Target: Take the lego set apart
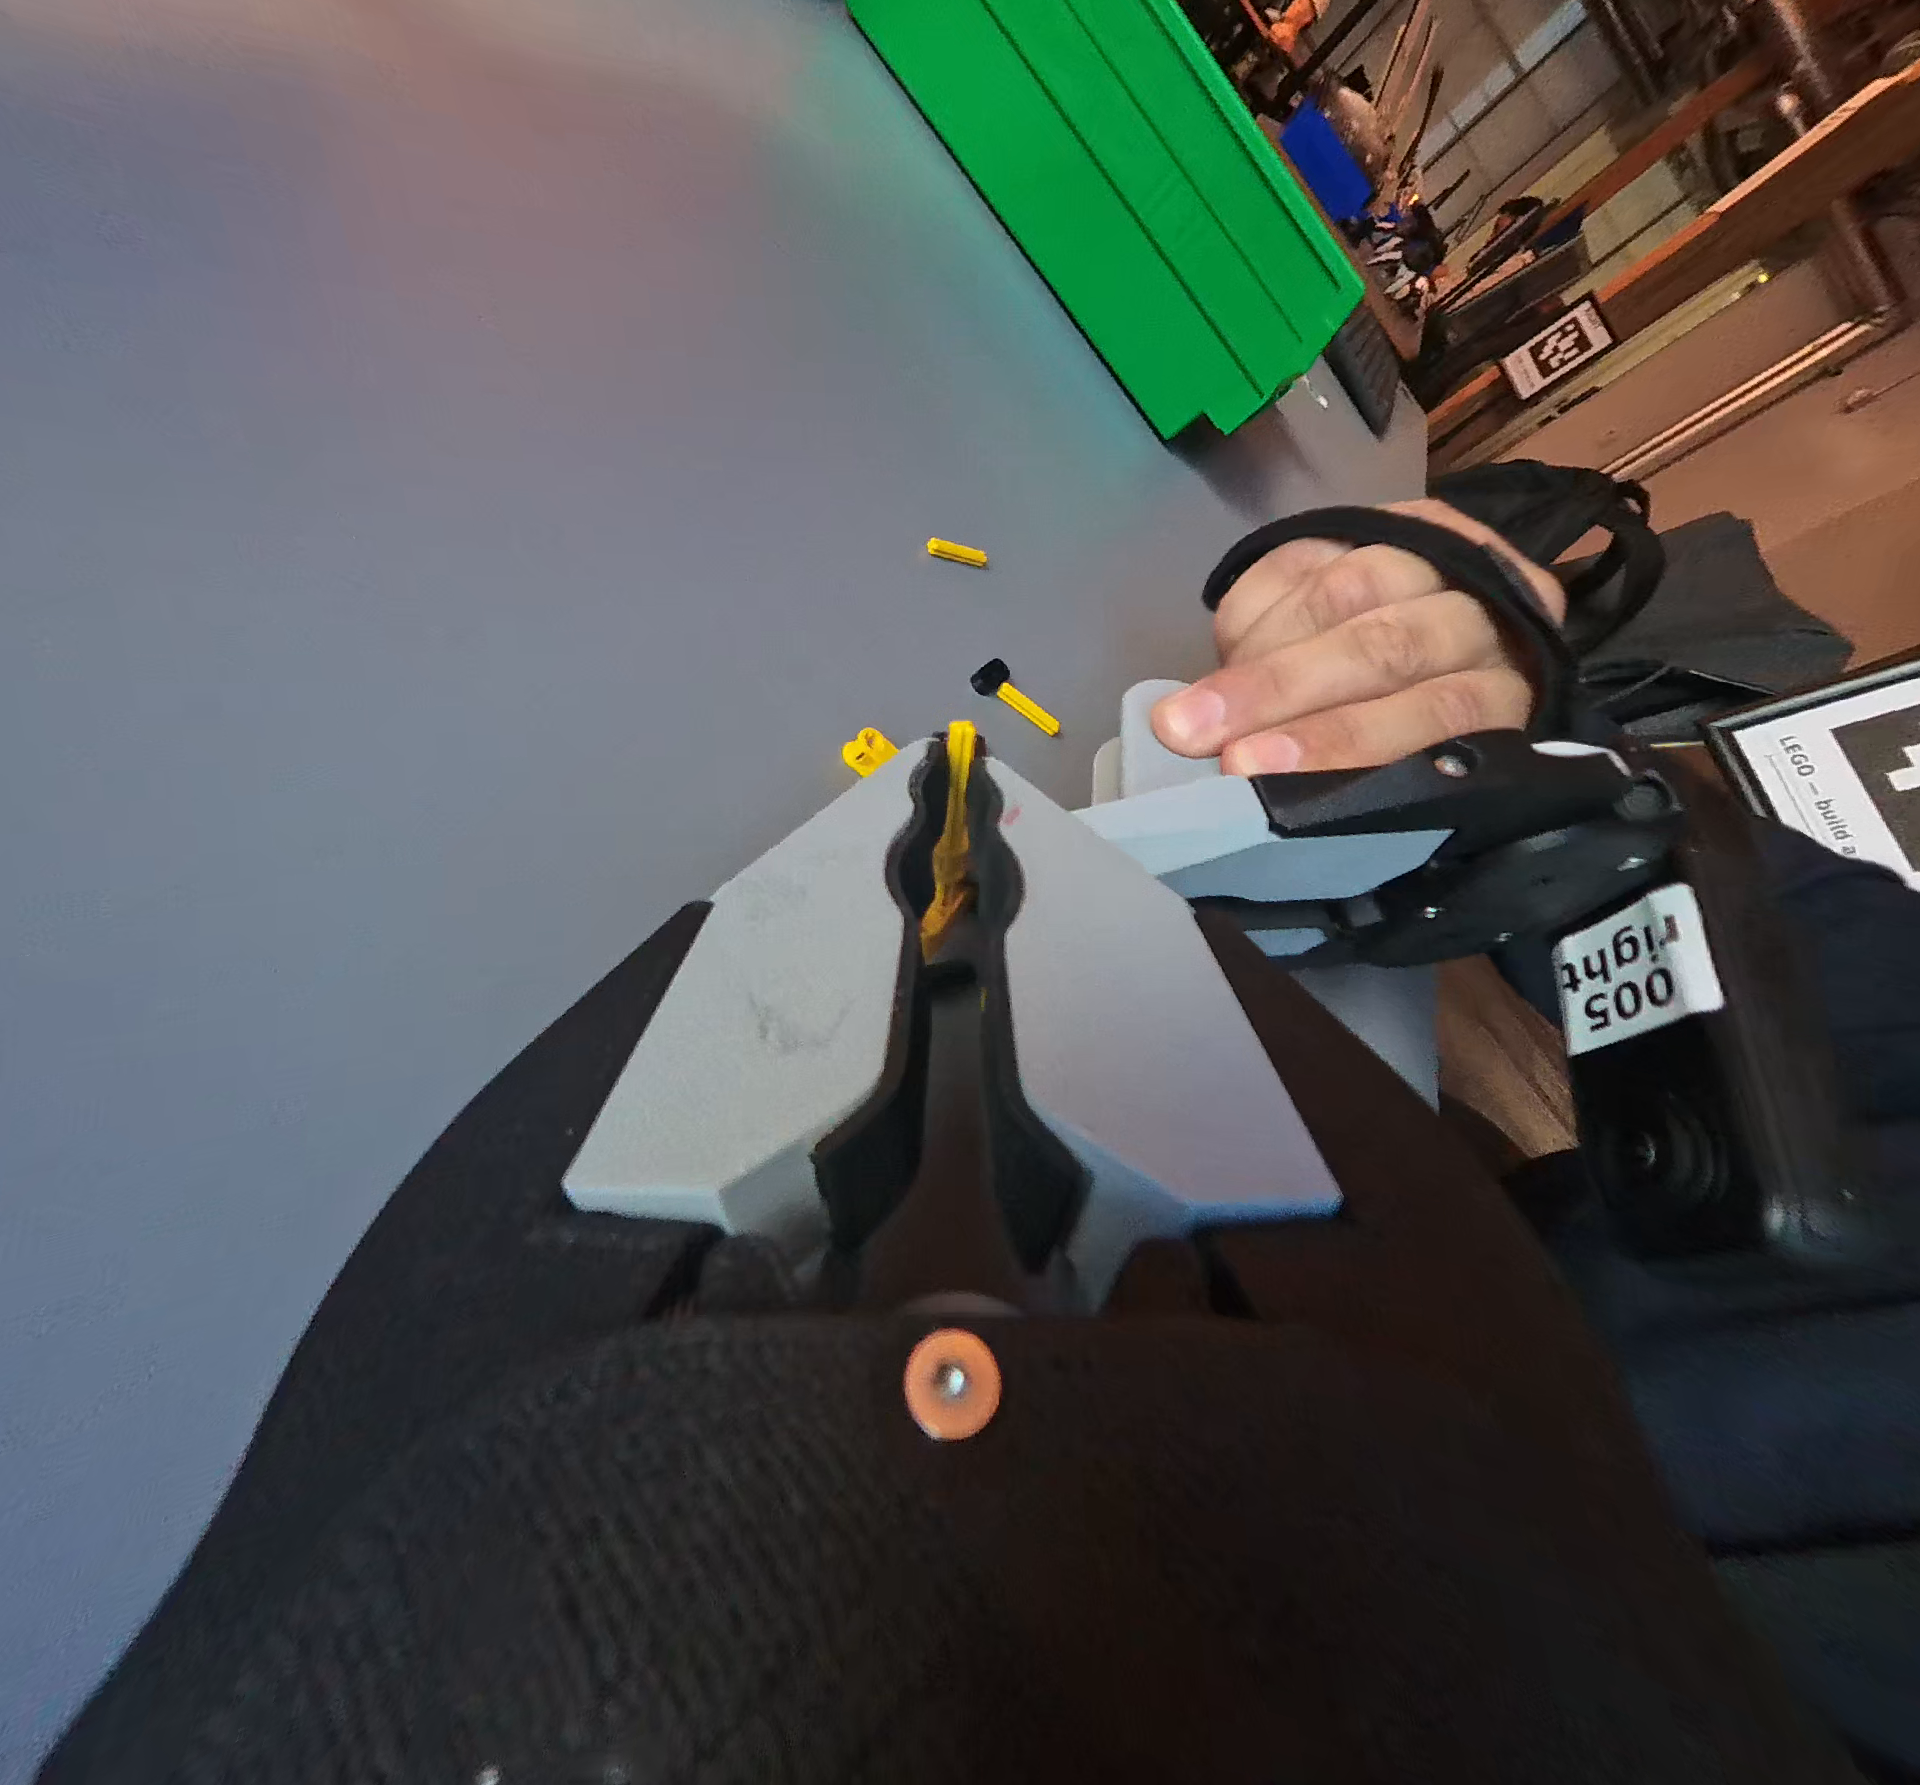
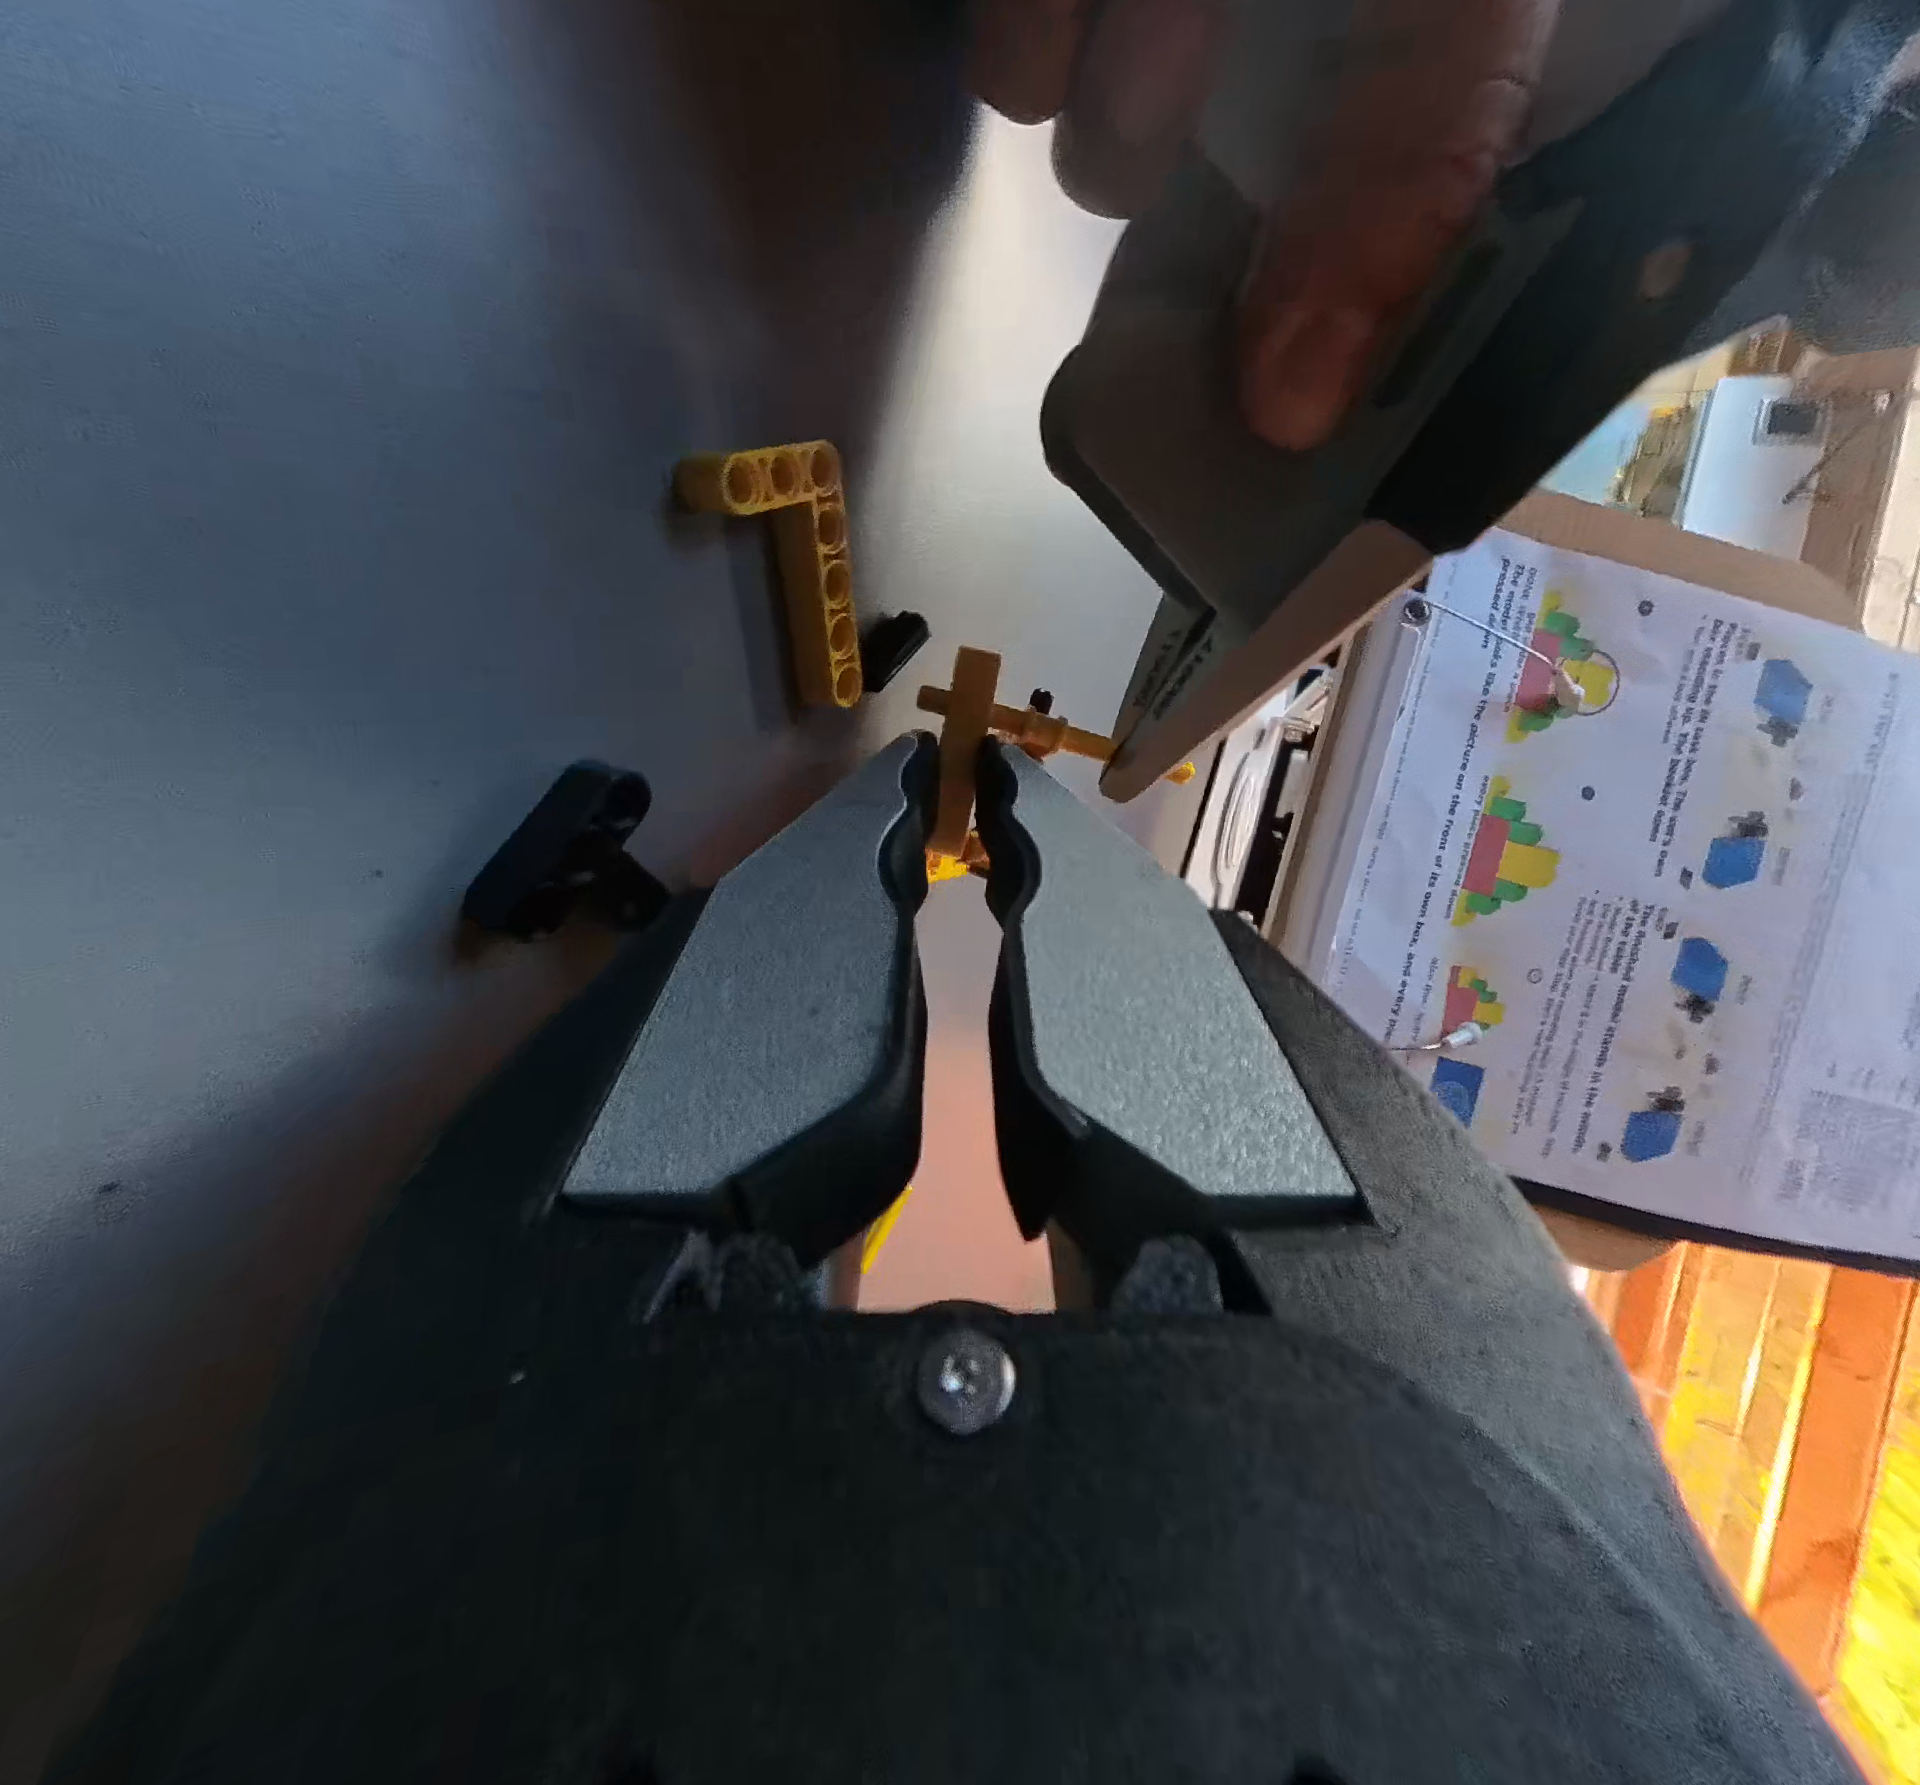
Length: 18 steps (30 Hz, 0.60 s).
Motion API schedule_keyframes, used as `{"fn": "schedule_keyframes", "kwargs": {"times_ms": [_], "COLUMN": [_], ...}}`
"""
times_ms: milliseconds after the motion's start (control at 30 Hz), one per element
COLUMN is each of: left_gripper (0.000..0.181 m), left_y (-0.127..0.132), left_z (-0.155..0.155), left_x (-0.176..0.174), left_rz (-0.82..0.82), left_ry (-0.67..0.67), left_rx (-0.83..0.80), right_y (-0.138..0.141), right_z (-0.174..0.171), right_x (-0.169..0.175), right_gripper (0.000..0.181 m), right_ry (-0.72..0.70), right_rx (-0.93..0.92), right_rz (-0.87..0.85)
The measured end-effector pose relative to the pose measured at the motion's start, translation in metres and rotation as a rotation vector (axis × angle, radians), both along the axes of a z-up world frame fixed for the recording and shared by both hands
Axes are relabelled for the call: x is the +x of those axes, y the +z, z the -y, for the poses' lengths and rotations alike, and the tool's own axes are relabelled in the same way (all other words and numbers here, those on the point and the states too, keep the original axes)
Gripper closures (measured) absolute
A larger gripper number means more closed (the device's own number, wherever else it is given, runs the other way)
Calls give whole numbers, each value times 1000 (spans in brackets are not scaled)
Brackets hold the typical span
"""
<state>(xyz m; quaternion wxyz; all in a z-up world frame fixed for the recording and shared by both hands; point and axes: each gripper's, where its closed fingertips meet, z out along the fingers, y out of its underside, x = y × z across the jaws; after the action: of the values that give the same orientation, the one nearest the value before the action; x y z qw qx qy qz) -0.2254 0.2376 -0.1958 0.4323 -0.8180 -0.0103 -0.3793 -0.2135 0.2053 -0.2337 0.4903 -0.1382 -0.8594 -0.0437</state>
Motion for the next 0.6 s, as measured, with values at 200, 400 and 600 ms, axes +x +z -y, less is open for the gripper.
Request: {"fn": "schedule_keyframes", "kwargs": {"times_ms": [200,400,600], "left_gripper": [181,180,179], "left_y": [1,23,31], "left_z": [-1,-4,-4], "left_x": [4,-13,-17], "left_rz": [3,177,221], "left_ry": [-18,67,63], "left_rx": [11,112,156], "right_y": [6,42,36], "right_z": [-1,-14,-36], "right_x": [-1,1,2], "right_gripper": [176,172,177], "right_ry": [-4,-87,-261], "right_rx": [-33,-189,-540], "right_rz": [7,-209,-150]}}
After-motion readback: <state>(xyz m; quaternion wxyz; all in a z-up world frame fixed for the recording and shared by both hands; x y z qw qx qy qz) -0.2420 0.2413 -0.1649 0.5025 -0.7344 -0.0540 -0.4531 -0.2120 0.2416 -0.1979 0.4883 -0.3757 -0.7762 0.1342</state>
